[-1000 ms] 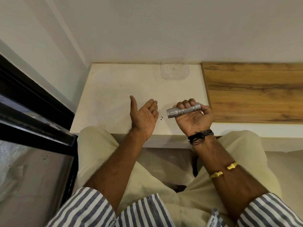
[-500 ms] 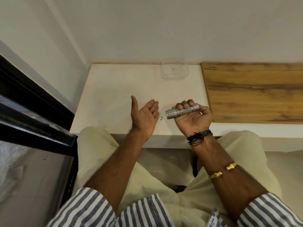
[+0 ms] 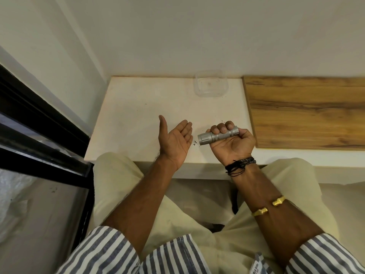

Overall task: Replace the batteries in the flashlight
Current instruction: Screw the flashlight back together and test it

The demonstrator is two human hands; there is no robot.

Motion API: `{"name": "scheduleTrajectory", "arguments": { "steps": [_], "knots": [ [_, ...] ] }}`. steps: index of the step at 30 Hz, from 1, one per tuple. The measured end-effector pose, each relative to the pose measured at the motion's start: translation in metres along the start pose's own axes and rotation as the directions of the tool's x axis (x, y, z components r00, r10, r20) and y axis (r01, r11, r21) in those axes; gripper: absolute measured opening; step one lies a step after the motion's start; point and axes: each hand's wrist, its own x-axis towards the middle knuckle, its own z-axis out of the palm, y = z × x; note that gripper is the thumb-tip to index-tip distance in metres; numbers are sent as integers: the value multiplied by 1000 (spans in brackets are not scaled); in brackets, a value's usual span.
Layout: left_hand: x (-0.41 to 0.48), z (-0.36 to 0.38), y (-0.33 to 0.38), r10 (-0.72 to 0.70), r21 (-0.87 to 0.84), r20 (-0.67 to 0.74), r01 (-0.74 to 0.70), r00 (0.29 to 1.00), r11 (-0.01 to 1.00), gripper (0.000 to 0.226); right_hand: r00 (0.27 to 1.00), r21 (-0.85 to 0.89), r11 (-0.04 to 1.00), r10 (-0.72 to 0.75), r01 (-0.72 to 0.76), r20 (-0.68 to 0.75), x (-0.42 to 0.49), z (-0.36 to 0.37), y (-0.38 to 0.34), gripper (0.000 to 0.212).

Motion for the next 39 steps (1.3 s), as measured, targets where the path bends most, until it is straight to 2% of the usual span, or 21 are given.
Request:
{"name": "scheduleTrajectory", "arguments": {
  "steps": [9, 11, 13, 17, 20, 22, 23, 25, 27, 29, 32, 34, 36, 39],
  "knots": [
    [1, 1, -1, -12, 25, 1, 12, 1000, 1000, 98, 998, -10, 999, 34, -34, 54, 3, -10, -2, 21],
    [1, 2, -1, -20, 117, -2, 20, 1000, 993, 90, 998, -20, 999, 48, -47, 50, 4, -11, -3, 22],
    [2, 3, -4, -16, 284, -1, 16, 1000, 959, 76, 998, -47, 997, 60, -58, 34, 6, -13, -3, 22],
    [0, 2, -14, 46, 570, 69, -77, 997, 818, 60, 998, -76, 995, 61, -64, -34, 9, -14, 1, 12],
    [-2, 0, -22, 95, 660, 155, -175, 983, 731, 46, 994, -206, 975, 70, -87, -89, 7, -15, 7, 13],
    [-1, -2, -23, 153, 669, 123, -196, 980, 717, 49, 997, -374, 926, 28, -53, -71, 5, -15, 9, 22],
    [0, -4, -23, 191, 683, 110, -214, 975, 698, 50, 999, -504, 864, -9, -16, -47, 3, -13, 9, 26],
    [5, -10, -22, 280, 753, 116, -268, 953, 601, 46, 995, -780, 622, -95, 63, 4, 1, -9, 9, 27],
    [10, -14, -21, 366, 855, 154, -310, 918, 417, 39, 970, -949, 280, -230, 143, 78, -1, -8, 7, 27],
    [11, -17, -21, 441, 914, 225, -346, 869, 213, 34, 941, -987, 3, -302, 160, 151, -1, -9, 4, 35],
    [8, -20, -24, 507, 927, 361, -360, 783, -103, 27, 932, -971, -182, -302, 152, 202, -2, -10, 3, 50],
    [5, -23, -24, 511, 912, 408, -320, 757, -255, 30, 930, -946, -290, -286, 146, 231, -1, -9, 4, 58],
    [4, -24, -22, 460, 893, 444, -335, 769, -301, 46, 930, -917, -372, -266, 143, 252, -1, -8, 5, 57],
    [5, -21, -18, 343, 885, 459, -390, 819, -254, 60, 923, -875, -460, -251, 153, 293, -1, -5, 0, 52]
  ]
}}
